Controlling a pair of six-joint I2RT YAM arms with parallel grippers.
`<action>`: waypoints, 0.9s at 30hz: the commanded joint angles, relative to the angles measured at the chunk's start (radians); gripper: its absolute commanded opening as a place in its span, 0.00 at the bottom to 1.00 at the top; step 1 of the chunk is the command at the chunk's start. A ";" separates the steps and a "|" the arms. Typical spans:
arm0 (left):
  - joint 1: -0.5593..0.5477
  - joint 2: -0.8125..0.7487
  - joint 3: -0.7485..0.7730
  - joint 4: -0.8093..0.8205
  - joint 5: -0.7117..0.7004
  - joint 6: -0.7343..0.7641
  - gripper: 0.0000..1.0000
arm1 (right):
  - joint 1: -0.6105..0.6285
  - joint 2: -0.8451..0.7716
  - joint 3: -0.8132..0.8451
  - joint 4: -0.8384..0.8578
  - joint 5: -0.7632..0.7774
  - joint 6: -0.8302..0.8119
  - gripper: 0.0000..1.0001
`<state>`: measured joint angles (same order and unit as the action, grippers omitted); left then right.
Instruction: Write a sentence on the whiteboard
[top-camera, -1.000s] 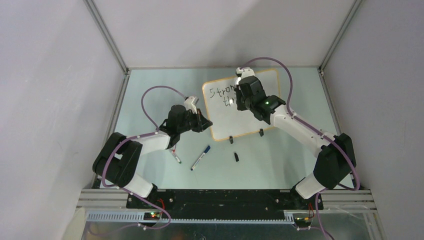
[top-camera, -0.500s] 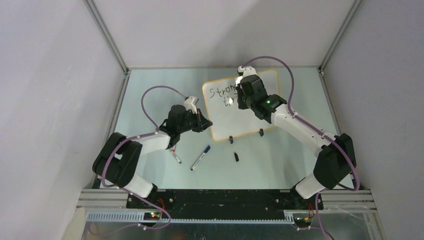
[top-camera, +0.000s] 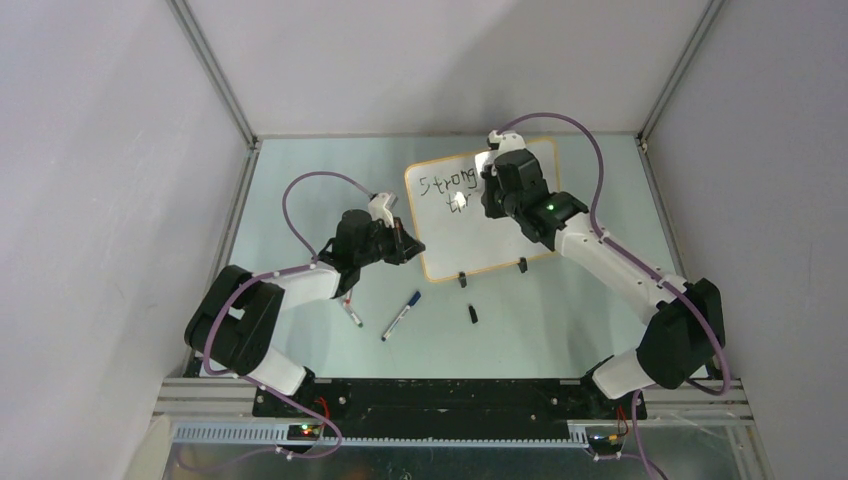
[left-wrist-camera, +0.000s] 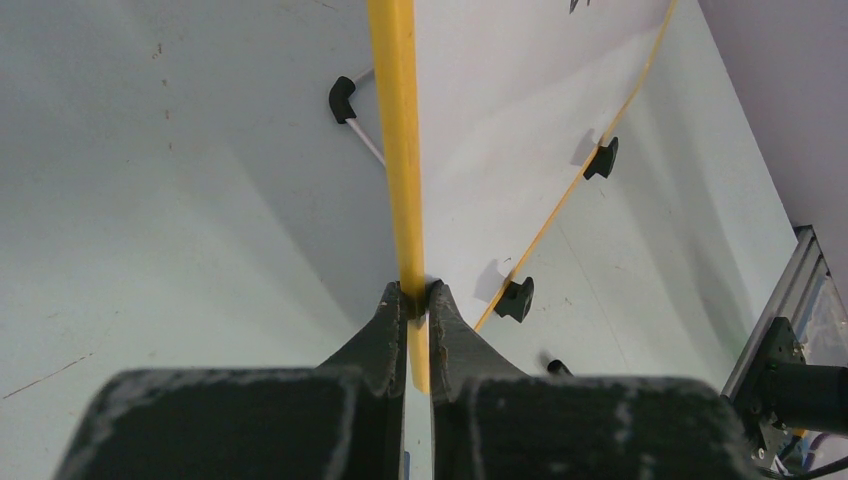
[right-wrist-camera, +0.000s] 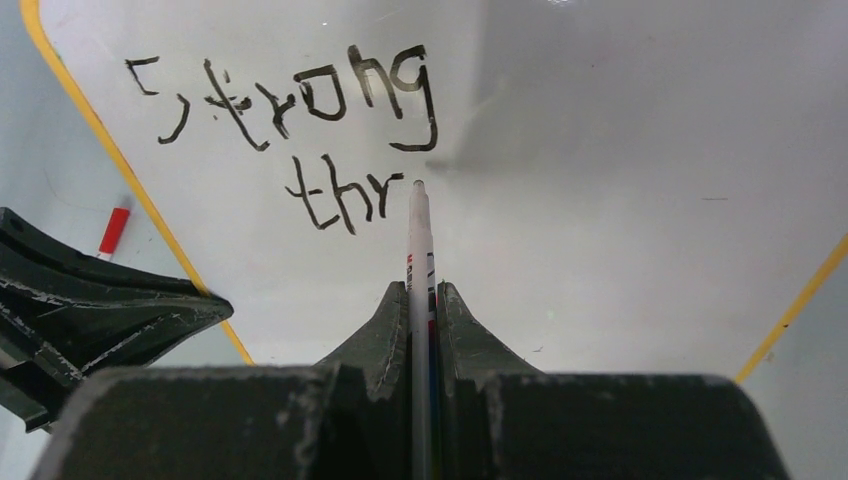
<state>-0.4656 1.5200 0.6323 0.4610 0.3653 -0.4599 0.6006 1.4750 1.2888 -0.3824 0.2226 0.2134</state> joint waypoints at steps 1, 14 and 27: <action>-0.018 -0.015 0.024 -0.036 -0.030 0.056 0.00 | -0.014 -0.026 -0.007 0.032 0.000 0.013 0.00; -0.018 -0.013 0.025 -0.036 -0.028 0.056 0.00 | -0.023 0.004 -0.006 0.067 -0.032 0.019 0.00; -0.018 -0.013 0.025 -0.037 -0.029 0.057 0.00 | -0.022 0.011 0.002 0.045 -0.013 0.017 0.00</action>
<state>-0.4656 1.5200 0.6323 0.4610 0.3653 -0.4587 0.5793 1.4811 1.2774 -0.3561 0.1967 0.2176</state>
